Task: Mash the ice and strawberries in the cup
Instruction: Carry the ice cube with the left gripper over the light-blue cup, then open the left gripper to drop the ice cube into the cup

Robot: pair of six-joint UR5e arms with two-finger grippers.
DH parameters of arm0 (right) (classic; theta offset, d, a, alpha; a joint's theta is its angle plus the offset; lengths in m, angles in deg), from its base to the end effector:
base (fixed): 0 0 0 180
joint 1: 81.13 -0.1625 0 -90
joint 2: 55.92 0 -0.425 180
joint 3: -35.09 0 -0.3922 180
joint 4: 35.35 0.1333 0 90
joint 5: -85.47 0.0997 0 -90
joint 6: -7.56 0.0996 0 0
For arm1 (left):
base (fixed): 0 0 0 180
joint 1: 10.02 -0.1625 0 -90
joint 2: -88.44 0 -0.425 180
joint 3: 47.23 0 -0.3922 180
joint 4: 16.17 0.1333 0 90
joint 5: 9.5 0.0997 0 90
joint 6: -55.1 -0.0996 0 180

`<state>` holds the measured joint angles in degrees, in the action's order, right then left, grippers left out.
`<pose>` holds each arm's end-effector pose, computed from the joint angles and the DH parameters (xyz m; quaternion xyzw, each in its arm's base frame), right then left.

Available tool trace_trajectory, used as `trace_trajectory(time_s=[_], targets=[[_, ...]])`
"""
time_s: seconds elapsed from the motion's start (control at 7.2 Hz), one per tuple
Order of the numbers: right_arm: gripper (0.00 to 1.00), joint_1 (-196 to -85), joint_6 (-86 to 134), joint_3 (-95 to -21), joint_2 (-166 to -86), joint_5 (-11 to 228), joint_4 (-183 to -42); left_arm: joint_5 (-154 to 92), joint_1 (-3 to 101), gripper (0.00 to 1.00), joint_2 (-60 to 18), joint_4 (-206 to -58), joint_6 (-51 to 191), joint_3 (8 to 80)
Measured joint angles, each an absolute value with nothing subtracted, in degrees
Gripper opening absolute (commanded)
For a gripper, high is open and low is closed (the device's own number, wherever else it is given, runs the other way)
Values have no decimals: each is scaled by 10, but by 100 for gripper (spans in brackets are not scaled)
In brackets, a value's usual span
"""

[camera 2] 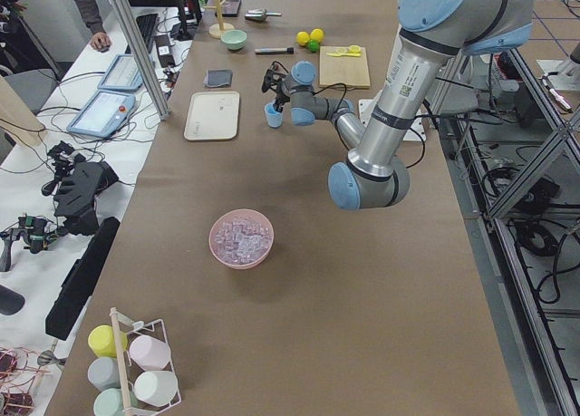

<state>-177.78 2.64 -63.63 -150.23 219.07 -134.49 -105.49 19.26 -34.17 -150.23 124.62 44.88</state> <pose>0.1166 -0.4420 0.6362 -0.0007 -0.3730 0.0293 0.9274 0.5225 -0.4339 0.2186 0.2300 0.5919 -0.0262 0.7721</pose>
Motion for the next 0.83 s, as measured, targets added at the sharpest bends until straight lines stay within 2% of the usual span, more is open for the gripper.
trace_trajectory(time_s=[0.14,0.28,0.83], targets=[[100,-1778,26,-636,-1502,2191,-1345,-1053,192,88,-344,-1502,1246,444],[100,-1778,26,-636,-1502,2191,-1345,-1051,192,97,-347,-1503,1245,436],[100,-1777,26,-636,-1500,2191,-1345,-1031,192,97,-354,-1500,1246,433]])
